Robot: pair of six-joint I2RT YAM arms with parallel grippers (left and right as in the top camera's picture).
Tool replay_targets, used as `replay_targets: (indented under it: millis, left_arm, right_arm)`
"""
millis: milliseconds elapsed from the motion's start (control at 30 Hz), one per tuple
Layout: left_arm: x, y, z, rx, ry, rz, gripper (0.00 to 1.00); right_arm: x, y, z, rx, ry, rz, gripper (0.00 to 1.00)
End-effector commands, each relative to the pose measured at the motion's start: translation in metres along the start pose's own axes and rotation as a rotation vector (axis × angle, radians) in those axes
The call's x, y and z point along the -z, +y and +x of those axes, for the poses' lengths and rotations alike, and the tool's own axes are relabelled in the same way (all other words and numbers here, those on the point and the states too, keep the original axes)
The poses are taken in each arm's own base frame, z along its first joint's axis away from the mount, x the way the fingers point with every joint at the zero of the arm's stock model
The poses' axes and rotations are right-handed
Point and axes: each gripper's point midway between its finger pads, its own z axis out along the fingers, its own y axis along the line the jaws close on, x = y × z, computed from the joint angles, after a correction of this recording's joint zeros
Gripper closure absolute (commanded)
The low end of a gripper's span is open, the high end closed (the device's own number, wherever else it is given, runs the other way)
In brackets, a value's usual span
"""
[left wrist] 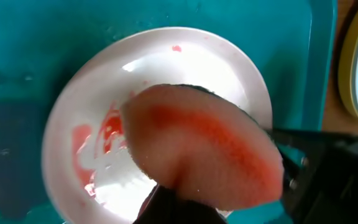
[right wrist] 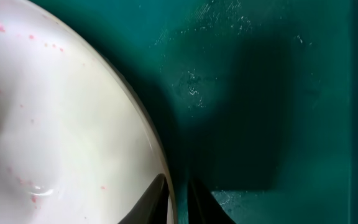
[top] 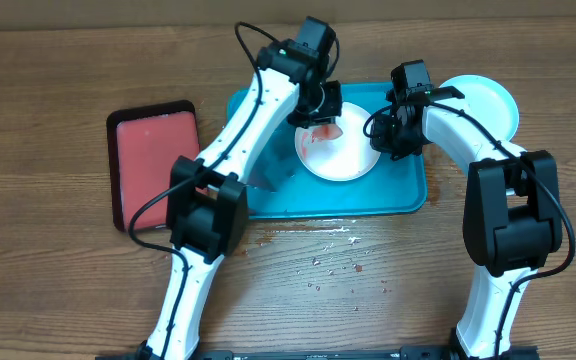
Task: Clean dirty plates on tray and stack at the side
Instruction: 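Scrub the white plate with the sponge in the left gripper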
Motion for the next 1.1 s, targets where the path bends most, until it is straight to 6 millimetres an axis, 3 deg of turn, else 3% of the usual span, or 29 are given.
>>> replay_targets:
  millis: [0, 100, 133, 200, 233, 300, 467, 633, 900, 967, 1067]
  left_arm:
    - [-0.037, -0.003, 0.016, 0.045, 0.053, -0.021, 0.95]
    - [-0.054, -0.007, 0.024, 0.029, 0.071, -0.026, 0.86]
    - [-0.058, -0.007, 0.027, 0.025, 0.079, -0.032, 0.75]
    - [-0.063, -0.006, 0.030, 0.021, 0.087, -0.039, 0.42]
    - [-0.063, -0.006, 0.029, 0.012, 0.085, -0.042, 0.41]
    - [-0.063, -0.004, 0.027, -0.008, 0.073, -0.053, 0.44]
    - [-0.055, 0.007, 0.015, 0.007, 0.041, -0.077, 0.70]
    - [-0.052, 0.016, 0.011, 0.025, 0.041, -0.083, 0.75]
    - [-0.052, 0.018, 0.011, 0.026, 0.038, -0.095, 0.94]
    - [-0.051, 0.028, 0.010, 0.027, 0.024, -0.145, 0.95]
    - [-0.044, 0.057, 0.006, 0.024, -0.018, -0.307, 0.96]
  right_arm:
    - [0.001, 0.002, 0.003, -0.002, 0.008, -0.004, 0.87]
    - [0.001, 0.001, 0.004, -0.002, 0.010, -0.003, 0.87]
    - [0.001, 0.001, 0.004, -0.002, 0.010, -0.003, 0.87]
    - [0.001, 0.001, 0.004, -0.002, 0.011, -0.003, 0.87]
    - [0.001, 0.001, 0.004, -0.002, 0.011, -0.002, 0.87]
    - [0.001, 0.001, 0.005, -0.002, 0.012, -0.002, 0.87]
    - [0.001, 0.001, 0.004, -0.002, 0.011, -0.002, 0.87]
    - [0.001, 0.001, 0.004, -0.002, 0.011, -0.002, 0.87]
    - [0.001, 0.001, 0.004, -0.002, 0.011, -0.003, 0.87]
    - [0.001, 0.001, 0.004, -0.002, 0.011, -0.002, 0.87]
    - [0.001, 0.001, 0.004, -0.002, 0.011, -0.002, 0.87]
